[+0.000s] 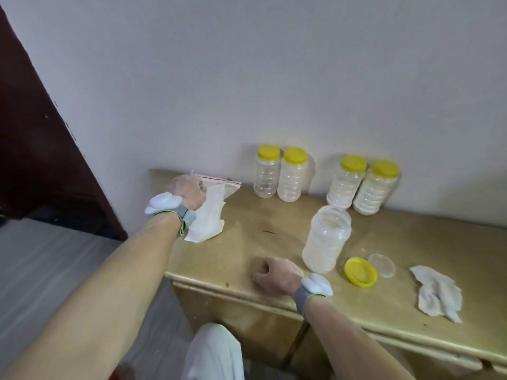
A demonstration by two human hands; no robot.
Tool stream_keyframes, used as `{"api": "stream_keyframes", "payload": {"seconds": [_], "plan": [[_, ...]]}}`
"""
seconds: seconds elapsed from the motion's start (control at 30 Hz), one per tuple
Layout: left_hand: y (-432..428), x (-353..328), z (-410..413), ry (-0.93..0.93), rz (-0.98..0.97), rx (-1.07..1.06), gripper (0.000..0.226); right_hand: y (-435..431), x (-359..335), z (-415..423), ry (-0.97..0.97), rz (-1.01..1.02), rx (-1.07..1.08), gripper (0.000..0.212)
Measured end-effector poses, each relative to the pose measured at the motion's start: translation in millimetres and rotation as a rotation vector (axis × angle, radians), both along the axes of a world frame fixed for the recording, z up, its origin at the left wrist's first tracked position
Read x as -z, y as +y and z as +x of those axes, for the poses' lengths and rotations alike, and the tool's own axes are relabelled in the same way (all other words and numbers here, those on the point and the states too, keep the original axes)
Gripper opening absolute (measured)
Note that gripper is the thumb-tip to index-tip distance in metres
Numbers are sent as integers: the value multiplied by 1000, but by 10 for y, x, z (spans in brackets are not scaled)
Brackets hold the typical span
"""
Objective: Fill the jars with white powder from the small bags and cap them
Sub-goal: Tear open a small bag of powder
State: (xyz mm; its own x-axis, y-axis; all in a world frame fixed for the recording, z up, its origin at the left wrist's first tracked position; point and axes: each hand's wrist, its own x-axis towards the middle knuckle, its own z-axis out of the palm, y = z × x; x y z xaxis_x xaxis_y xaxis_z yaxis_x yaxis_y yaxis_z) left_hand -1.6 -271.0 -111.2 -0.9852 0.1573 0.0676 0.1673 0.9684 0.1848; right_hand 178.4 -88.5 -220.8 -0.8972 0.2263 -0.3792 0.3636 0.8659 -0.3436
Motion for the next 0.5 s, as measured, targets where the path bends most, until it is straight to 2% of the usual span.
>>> {"api": "stream_keyframes", "payload": {"seconds": [0.13, 0.23, 0.33, 0.4, 0.43, 0.5], "plan": [[113, -152, 186, -72, 79, 81, 16, 7, -27, 20, 1, -26, -11, 31], [205, -217, 283, -231, 233, 127, 16, 29, -44, 38, -23, -72, 11, 39], [290, -225, 432, -458, 576, 100, 8, 37, -103, 56, -6, -357, 108, 59], [351, -182, 572, -609, 749, 110, 14, 64, -180, 103, 54, -599, 234, 58], [383, -172, 663, -653, 772, 134, 16, 89, -211, 146, 86, -657, 279, 54], [446, -112, 835, -729, 804, 187, 11, 150, -229, 284, 148, -624, 312, 47]]}}
